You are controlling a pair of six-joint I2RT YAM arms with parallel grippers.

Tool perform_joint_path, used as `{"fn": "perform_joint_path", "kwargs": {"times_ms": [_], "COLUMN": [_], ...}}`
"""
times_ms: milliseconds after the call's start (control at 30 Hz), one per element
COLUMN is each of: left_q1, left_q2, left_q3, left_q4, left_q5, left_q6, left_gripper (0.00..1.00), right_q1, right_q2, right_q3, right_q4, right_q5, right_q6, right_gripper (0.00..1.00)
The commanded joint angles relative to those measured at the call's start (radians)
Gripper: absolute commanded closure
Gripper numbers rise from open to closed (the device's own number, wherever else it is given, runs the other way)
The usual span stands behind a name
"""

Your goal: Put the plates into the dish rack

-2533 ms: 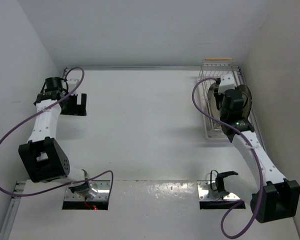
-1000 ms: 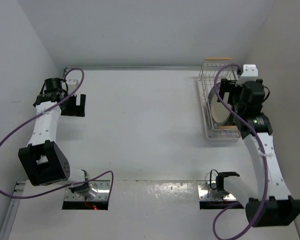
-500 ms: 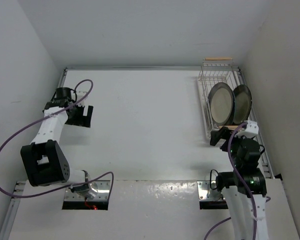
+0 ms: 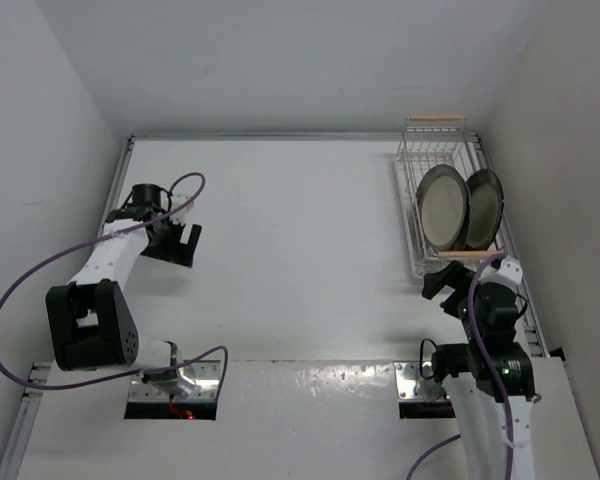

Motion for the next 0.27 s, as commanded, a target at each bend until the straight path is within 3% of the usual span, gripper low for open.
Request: {"fn": "perform_joint_path", "kwargs": {"times_ms": [0, 233], "left_q1": [-0.012, -0.012], "left_q2": [-0.029, -0.038], "left_q3": [0.008, 0.008], "left_q4": [0.021, 0.021], "left_q5": [0.004, -0.005], "left_q6": [-0.002, -0.002], "left_gripper": [0.0, 0.0], "right_q1": [-0.003, -0.006], "right_q2": [0.014, 0.058], "right_q3": [0.033, 0.031], "right_q4": [-0.003, -0.001], "right_q5": [0.042, 0.039], "right_q6": [0.056, 0.046], "right_gripper": [0.01, 0.01]}}
